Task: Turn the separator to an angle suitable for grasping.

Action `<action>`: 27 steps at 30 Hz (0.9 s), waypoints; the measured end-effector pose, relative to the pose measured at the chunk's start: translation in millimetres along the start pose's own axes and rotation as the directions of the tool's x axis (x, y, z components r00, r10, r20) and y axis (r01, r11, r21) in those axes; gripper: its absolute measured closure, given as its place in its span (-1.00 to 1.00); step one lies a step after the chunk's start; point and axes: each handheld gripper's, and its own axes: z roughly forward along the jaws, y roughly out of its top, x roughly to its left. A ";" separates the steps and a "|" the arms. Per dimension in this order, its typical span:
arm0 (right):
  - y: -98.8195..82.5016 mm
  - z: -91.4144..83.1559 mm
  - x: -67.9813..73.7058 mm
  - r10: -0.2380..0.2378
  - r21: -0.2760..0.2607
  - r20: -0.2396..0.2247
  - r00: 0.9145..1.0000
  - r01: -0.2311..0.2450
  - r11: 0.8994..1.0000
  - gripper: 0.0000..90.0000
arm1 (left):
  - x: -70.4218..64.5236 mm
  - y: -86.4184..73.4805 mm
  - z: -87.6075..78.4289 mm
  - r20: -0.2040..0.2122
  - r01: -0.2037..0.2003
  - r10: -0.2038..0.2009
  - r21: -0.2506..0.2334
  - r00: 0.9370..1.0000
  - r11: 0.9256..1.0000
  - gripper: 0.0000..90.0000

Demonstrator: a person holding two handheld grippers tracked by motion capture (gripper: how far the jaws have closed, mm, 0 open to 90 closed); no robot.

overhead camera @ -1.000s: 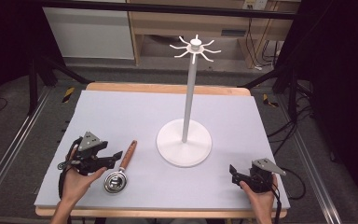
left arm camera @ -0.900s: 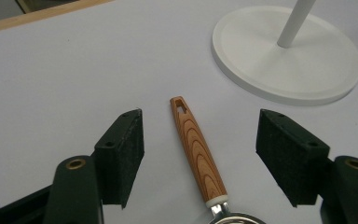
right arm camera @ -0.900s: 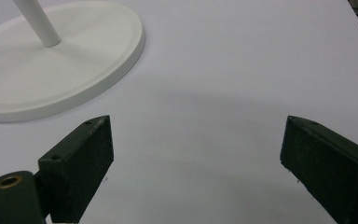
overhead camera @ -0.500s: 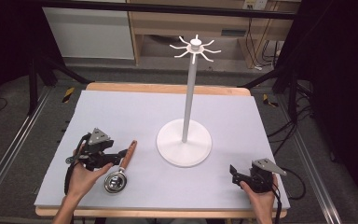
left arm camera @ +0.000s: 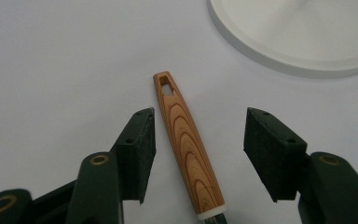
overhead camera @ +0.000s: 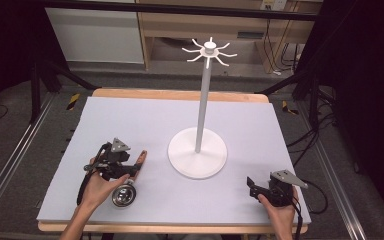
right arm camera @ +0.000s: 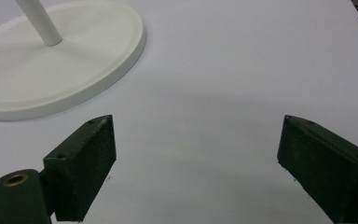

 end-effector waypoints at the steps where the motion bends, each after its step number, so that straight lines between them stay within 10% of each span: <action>1: 0.0 0.2 0.0 -0.002 0.000 -0.001 1.000 0.002 1.000 -0.73 | 0.1 -0.3 1.9 -0.001 -0.002 0.002 0.008 1.000 1.000 -0.03; 27: -0.3 0.0 0.1 0.008 0.006 -0.007 1.000 -0.008 1.000 -0.70 | 0.5 -11.8 37.6 -0.002 0.029 -0.029 0.162 1.000 0.986 0.29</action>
